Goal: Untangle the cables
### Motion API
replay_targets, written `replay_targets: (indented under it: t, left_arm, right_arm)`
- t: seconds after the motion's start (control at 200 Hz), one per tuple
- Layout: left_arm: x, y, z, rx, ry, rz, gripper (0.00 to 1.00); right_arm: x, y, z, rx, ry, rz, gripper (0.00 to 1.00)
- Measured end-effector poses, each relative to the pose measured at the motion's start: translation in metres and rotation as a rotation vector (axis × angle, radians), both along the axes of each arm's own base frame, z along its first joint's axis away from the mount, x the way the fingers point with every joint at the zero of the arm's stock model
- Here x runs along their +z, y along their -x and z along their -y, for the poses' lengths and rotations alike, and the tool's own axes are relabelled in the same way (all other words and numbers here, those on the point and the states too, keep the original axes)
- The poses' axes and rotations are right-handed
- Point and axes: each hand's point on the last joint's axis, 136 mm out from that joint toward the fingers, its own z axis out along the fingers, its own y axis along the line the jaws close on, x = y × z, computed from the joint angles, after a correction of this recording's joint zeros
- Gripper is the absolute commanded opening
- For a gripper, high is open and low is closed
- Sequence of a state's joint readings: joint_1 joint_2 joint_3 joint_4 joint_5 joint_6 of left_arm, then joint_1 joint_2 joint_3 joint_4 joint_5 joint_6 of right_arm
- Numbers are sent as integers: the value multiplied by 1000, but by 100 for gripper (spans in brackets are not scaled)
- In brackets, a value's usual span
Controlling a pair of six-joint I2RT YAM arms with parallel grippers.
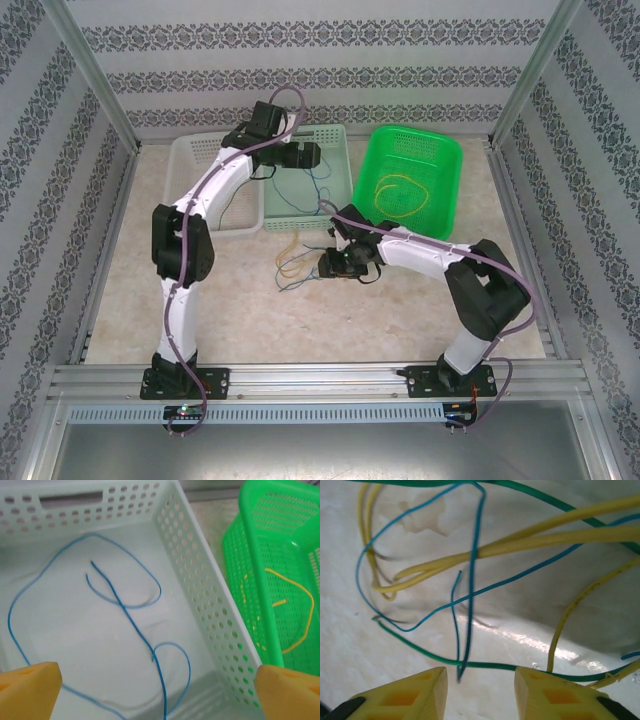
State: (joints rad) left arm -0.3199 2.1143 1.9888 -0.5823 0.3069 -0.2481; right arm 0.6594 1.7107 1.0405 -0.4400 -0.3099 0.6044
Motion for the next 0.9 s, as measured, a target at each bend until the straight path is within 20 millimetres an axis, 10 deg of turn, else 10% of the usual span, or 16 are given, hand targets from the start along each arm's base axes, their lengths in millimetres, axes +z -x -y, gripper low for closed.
replay_targets:
  t: [0.14,0.4,0.899]
  left_arm:
    - [19,23,-7,12,29,34,100]
    - [33,52,-17,25,64,90,100]
    - [-5,98,-21,9,119,34,100]
  right_arm:
    - [0,-3,-1,3,12,16,0]
    - [42,-8,-14,46,-36,102,0]
    - [288,-10,-25,175,-368,606,0]
